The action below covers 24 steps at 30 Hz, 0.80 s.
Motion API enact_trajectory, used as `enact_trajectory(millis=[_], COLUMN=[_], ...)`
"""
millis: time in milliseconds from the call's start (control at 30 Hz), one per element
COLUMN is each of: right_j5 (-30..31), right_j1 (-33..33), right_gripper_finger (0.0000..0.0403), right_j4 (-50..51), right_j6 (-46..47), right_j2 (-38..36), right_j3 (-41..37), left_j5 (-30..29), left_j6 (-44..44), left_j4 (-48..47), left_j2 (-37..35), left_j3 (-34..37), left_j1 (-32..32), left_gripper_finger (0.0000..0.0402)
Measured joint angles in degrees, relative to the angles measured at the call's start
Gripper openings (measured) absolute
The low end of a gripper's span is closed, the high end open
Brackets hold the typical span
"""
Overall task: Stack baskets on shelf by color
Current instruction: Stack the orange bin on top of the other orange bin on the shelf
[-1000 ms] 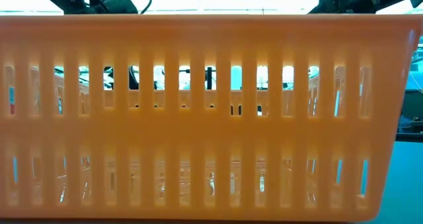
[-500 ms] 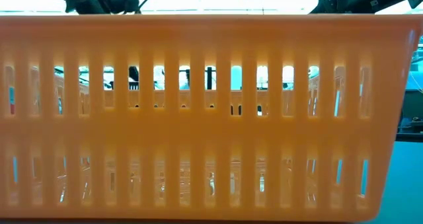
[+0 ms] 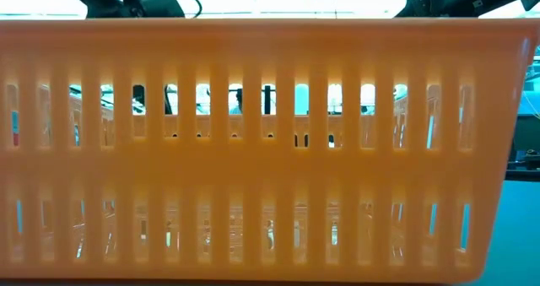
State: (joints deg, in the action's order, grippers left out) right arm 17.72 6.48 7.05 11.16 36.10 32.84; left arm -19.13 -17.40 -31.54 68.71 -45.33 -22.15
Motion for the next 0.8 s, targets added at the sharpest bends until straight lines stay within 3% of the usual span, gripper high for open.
enact_trajectory(millis=[267,433,533,633,800], right_j5=[0.0,0.0,0.0,0.1,0.1], right_j1=[0.0,0.2,0.2,0.3,0.3], right_gripper_finger=[0.013,0.013,0.013,0.013,0.013], right_j4=[-2.5,-2.6,-3.0,-4.7,-9.8], right_j6=[-2.9,-4.9,-6.7,-9.2,-13.4], right_j2=[0.0,0.0,0.0,0.0,0.0], right_j3=[0.0,0.0,0.0,0.0,0.0], left_j5=[-1.2,-4.5,-4.2,0.4,3.5], left_j6=[-0.3,-0.8,-1.0,-2.1,0.8], left_j4=[-0.3,-2.0,-3.2,-3.0,-1.8], left_j2=[1.2,-1.5,-3.0,-3.7,0.8], left_j3=[0.4,-2.3,-4.0,-4.1,-4.1], left_j1=[0.3,3.9,9.0,16.1,31.5], left_gripper_finger=[0.0147,0.0138,0.0136,0.0136,0.0136])
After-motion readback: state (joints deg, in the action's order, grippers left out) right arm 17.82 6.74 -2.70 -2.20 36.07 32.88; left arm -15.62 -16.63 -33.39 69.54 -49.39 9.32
